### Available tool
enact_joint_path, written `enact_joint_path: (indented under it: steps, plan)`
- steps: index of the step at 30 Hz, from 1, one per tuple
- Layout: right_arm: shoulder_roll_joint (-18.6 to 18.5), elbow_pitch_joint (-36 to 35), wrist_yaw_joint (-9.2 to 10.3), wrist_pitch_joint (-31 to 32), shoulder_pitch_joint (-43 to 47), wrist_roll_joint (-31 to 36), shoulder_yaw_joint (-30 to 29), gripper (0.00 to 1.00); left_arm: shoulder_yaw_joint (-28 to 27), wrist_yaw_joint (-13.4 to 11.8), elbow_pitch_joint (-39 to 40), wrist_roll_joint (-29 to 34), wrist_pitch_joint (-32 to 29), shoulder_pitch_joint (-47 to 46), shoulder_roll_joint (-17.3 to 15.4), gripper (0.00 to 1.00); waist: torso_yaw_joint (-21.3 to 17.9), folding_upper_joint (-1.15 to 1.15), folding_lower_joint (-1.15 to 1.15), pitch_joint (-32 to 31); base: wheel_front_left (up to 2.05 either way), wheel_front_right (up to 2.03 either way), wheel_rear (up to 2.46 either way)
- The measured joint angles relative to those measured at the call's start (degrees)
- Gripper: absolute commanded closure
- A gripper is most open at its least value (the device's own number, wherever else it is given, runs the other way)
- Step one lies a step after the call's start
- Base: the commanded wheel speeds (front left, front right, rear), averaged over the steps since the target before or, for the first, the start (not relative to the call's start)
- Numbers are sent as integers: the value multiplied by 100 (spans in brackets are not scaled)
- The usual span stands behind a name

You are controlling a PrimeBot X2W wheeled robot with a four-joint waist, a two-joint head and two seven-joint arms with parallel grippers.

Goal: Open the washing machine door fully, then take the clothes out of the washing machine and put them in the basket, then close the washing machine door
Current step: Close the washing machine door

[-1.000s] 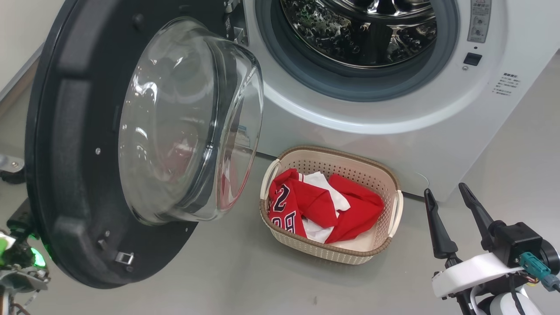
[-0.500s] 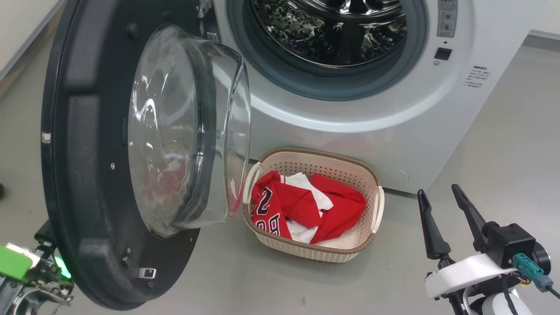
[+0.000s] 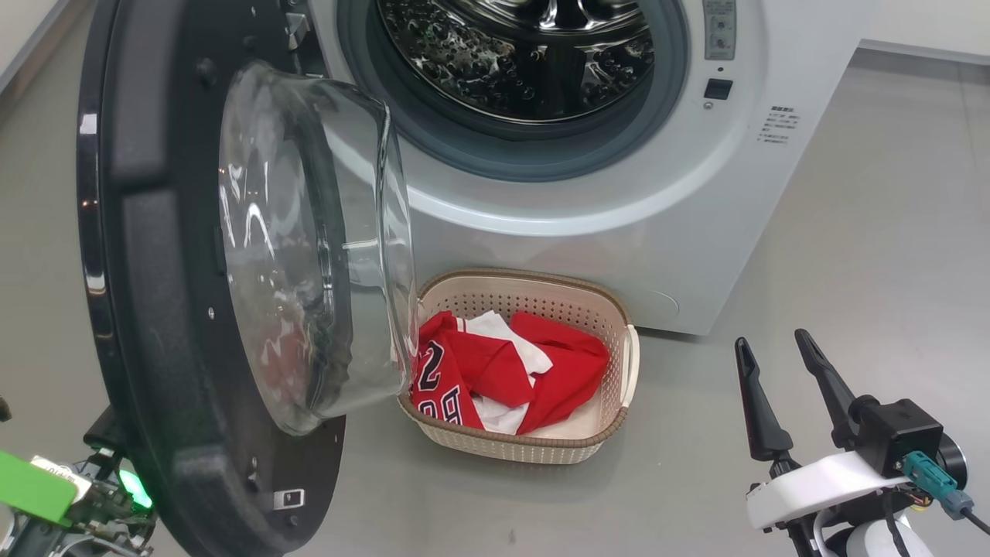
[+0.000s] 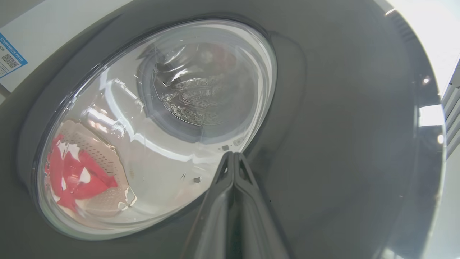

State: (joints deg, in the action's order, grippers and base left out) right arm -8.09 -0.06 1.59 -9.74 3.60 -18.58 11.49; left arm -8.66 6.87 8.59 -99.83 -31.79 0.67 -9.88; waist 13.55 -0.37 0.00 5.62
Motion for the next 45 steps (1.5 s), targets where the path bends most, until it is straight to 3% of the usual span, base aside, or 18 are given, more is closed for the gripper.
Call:
enact_joint_path:
  steps: [20,36,37,38,39,41,45]
  plan:
    - [-1,47,15,-116,3,-3,-87,0,-208,0,486,-111,68,322,326,100,-263,0,0,10,0,0,0]
    - [-37,53,58,-124,2,-3,-142,0,-837,1,647,258,565,430,425,100,-185,0,0,38,0,0,0]
    - [-47,53,58,-125,2,-3,-147,0,-894,1,626,260,630,430,445,96,-176,0,0,38,0,0,0]
    - [-54,53,58,-125,2,-3,-152,0,-950,1,603,265,694,430,465,72,-167,0,0,38,0,0,0]
    - [-57,54,58,-125,2,-3,-153,0,-988,1,590,303,739,430,475,57,-158,0,0,37,0,0,0]
    - [-57,54,58,-125,1,-3,-153,0,-1073,1,544,628,904,430,476,0,-143,0,0,34,0,0,0]
    - [-63,64,58,-172,1,-3,-159,0,-1246,1,409,1825,1341,475,212,0,-121,0,0,19,0,0,0]
